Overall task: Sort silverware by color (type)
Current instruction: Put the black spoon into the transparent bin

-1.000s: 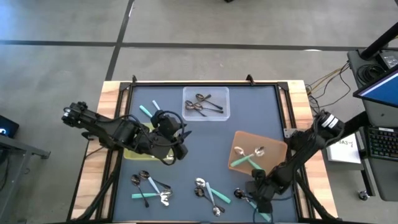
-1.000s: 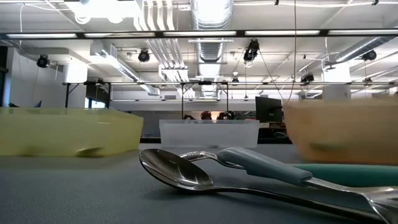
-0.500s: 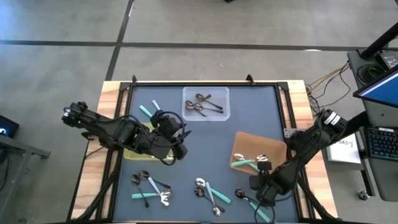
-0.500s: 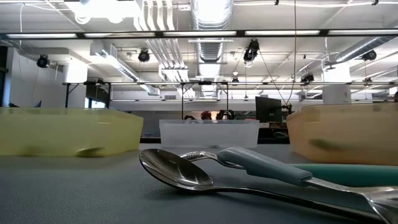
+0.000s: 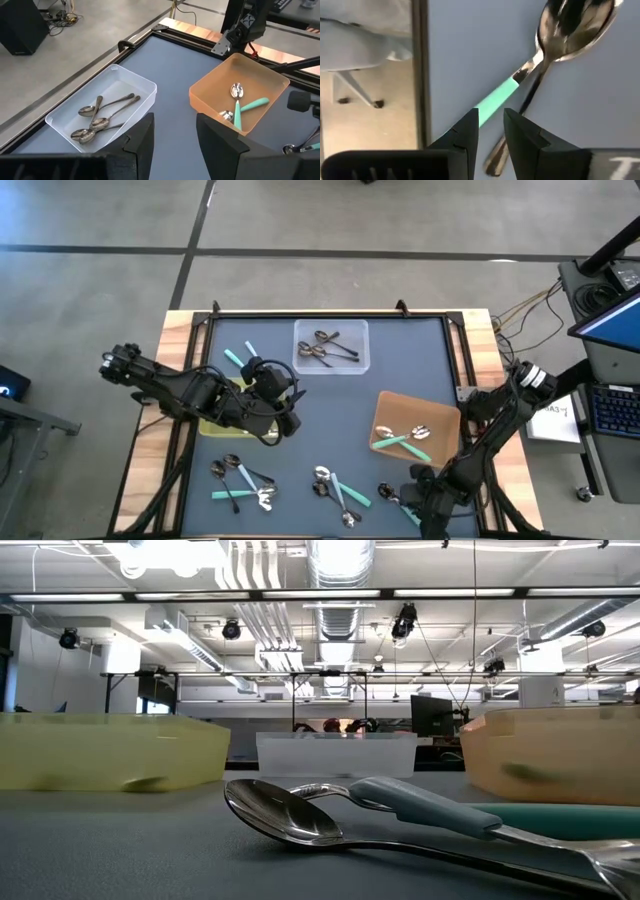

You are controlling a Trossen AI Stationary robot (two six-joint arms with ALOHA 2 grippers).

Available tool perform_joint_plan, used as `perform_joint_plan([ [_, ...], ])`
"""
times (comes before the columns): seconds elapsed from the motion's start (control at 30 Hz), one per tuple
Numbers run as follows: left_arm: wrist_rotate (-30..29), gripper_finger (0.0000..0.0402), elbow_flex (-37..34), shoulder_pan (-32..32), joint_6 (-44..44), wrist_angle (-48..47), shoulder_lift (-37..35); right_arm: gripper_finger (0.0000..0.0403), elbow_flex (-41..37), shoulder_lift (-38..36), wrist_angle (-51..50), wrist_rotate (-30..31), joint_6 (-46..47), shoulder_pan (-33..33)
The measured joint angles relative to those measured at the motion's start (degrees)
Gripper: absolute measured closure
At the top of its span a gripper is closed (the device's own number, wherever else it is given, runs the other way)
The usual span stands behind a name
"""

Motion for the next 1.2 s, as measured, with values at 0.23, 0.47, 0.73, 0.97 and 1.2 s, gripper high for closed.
perform_joint_plan([
  [0.23,0.0,0.0272,0.0,0.0,0.09,-0.02,0.0,0.0324,0.27,5.78,1.01,0.08,0.44,0.14],
  [0.47,0.02,0.0272,0.0,0.0,0.11,0.02,0.0,0.033,0.69,6.18,0.68,0.84,0.36,0.12],
  [0.73,0.04,0.0272,0.0,0.0,0.0,0.02,0.0,0.0326,1.07,3.81,-0.88,5.59,0.15,0.05],
  [0.97,0.04,0.0272,0.0,0.0,-0.02,-0.04,0.0,0.0325,1.11,5.32,-1.09,5.54,0.19,0.09],
  [1.2,0.07,0.0272,0.0,0.0,0.27,-0.24,0.0,0.0328,1.11,5.41,-1.08,5.65,0.79,0.09],
])
